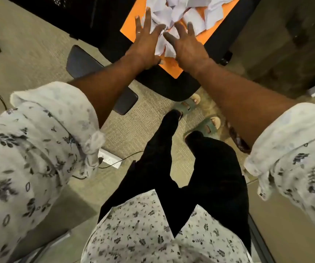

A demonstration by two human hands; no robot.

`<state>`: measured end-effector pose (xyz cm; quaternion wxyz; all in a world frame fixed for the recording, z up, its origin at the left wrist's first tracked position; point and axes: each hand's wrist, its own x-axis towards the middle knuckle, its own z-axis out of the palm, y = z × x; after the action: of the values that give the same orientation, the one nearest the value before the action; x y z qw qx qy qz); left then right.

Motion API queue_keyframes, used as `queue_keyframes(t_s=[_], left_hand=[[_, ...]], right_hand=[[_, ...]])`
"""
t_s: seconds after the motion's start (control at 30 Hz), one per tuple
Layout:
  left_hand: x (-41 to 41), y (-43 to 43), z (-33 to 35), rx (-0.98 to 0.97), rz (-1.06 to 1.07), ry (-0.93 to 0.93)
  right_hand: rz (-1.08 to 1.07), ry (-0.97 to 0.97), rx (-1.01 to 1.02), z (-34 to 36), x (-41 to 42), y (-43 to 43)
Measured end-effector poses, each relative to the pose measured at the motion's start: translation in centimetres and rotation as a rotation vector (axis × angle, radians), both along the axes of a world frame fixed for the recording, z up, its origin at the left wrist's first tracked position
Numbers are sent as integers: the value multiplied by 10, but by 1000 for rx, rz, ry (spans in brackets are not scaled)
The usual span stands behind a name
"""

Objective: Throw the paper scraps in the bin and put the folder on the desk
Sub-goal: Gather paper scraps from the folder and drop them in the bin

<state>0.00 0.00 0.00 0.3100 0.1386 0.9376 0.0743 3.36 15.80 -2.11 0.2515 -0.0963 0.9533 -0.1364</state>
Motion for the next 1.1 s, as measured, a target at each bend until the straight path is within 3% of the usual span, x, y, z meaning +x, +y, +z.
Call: queue_keyframes(t_s=[0.17, 0.63, 0.97, 1.1], left_hand=[[-7, 5, -25, 16, -15, -95], [-9, 3, -45, 75, 109, 110], [-1, -15, -37, 177, 237, 178], [-1, -22, -23, 156, 188, 215]], right_hand=[[45, -26, 61, -22, -6, -6], [-1, 40, 70, -43, 5, -11], [-99, 64, -57, -32, 7, -3], [-151, 67, -111, -26, 14, -5]])
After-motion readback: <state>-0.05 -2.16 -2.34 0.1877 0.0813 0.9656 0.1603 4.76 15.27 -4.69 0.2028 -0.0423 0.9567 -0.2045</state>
